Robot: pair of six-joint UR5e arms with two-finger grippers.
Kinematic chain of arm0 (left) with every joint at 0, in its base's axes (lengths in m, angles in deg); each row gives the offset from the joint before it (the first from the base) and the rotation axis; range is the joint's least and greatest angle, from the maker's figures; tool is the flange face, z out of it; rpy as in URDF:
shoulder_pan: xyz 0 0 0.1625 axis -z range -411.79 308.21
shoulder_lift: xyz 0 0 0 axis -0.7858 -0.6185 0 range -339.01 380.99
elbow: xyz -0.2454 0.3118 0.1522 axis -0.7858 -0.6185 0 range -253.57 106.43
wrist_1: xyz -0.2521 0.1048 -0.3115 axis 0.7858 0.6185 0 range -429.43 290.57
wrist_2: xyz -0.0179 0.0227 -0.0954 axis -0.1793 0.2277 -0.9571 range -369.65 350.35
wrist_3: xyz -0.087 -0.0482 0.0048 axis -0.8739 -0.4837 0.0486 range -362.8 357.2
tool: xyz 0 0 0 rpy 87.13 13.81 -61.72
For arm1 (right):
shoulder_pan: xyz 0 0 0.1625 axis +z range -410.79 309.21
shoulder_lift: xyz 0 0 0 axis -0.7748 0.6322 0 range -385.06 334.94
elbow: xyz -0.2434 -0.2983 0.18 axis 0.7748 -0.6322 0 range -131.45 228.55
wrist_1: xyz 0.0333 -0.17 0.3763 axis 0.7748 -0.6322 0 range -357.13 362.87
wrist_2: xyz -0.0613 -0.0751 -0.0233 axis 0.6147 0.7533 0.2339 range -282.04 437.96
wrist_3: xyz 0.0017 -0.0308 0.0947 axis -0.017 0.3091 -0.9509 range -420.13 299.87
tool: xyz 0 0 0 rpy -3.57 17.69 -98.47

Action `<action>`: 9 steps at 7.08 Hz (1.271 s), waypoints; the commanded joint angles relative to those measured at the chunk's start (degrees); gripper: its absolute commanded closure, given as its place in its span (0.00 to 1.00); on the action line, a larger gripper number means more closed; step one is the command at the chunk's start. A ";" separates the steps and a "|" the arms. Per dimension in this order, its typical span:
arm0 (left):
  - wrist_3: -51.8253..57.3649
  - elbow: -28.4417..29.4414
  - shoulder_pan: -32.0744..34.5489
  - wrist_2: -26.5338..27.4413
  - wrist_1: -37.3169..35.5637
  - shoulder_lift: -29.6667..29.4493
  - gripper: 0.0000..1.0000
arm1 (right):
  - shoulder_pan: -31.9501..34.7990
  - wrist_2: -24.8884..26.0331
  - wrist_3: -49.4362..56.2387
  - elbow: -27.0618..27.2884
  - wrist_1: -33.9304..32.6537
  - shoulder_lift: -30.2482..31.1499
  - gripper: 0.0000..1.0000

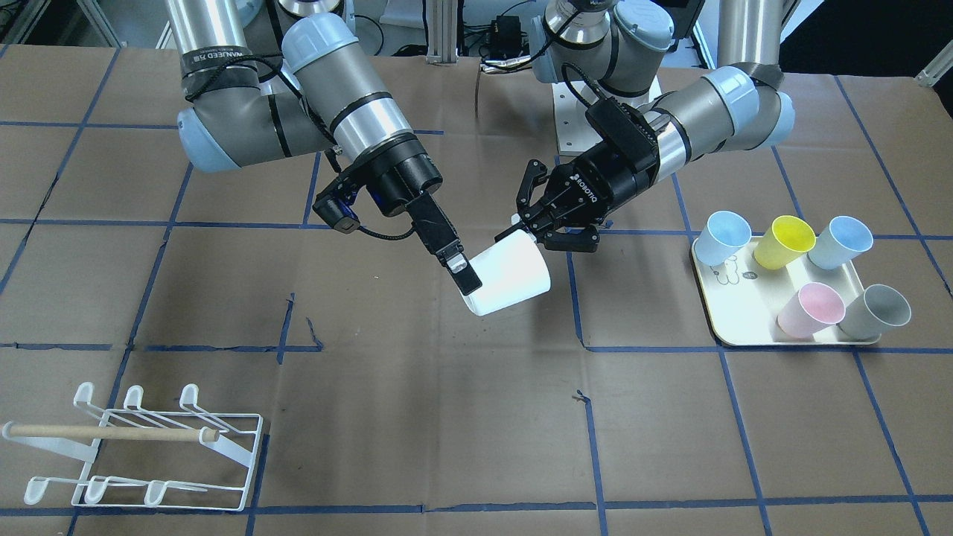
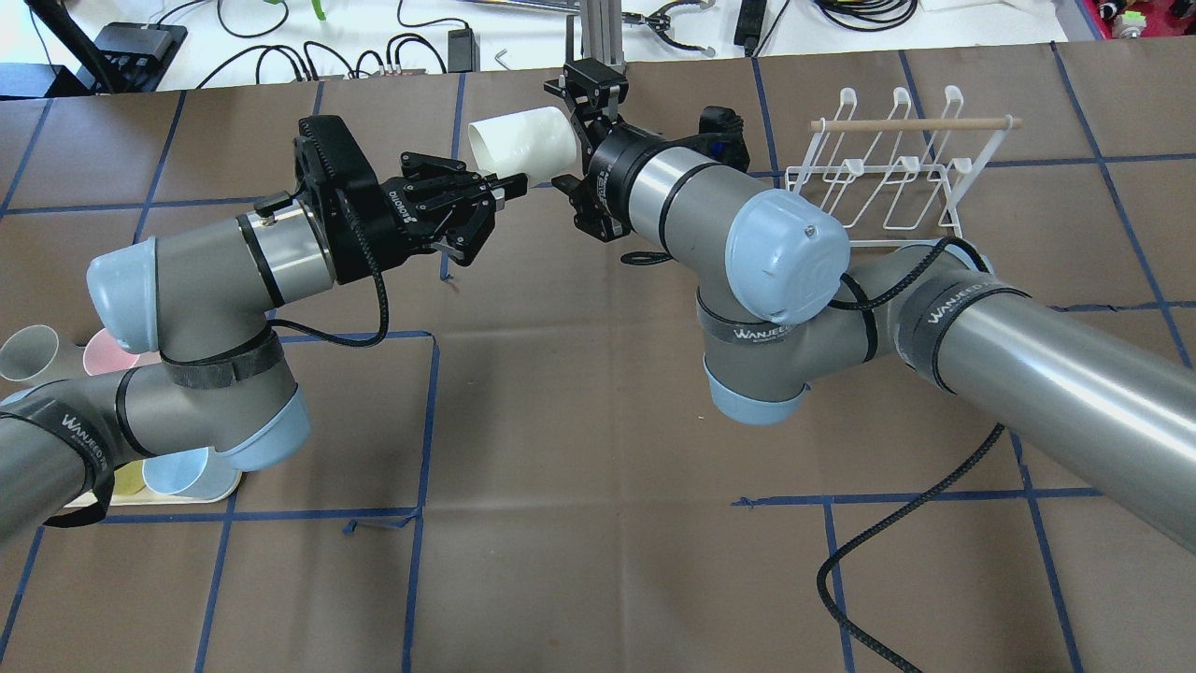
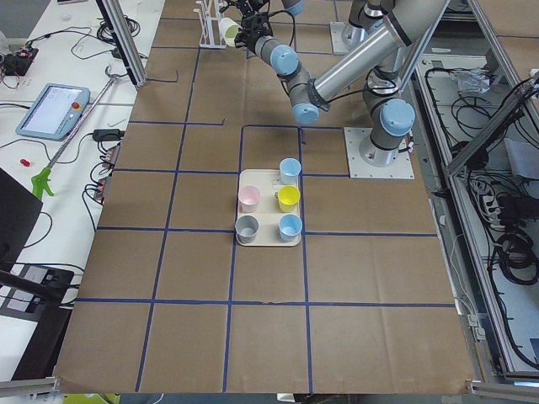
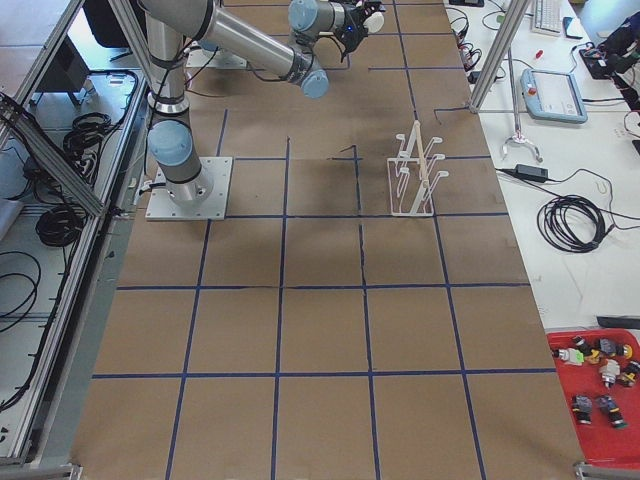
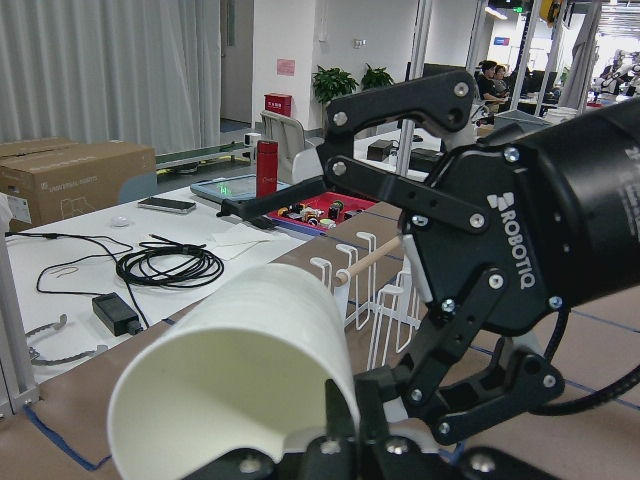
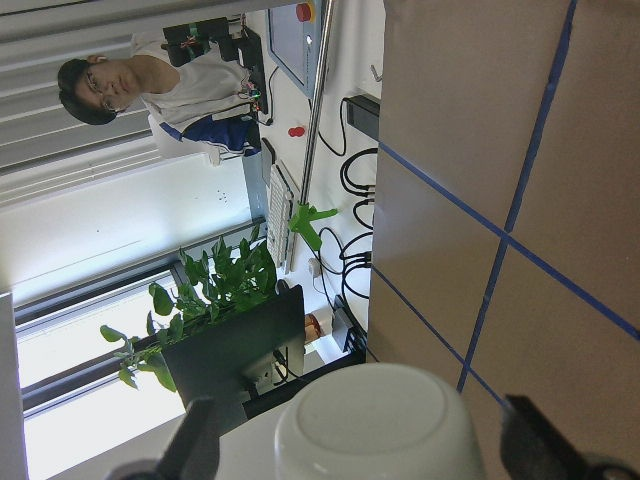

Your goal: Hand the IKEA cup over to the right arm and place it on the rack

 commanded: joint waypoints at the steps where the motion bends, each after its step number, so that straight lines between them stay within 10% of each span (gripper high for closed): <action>1: 0.00 0.05 0.00 0.00 0.00 0.05 0.94 | 0.74 0.12 0.00 -1.06 0.11 -0.87 0.03; 9: -0.78 0.14 0.00 0.09 0.00 0.49 0.93 | 1.18 -0.06 -0.27 -1.15 0.11 -1.23 0.26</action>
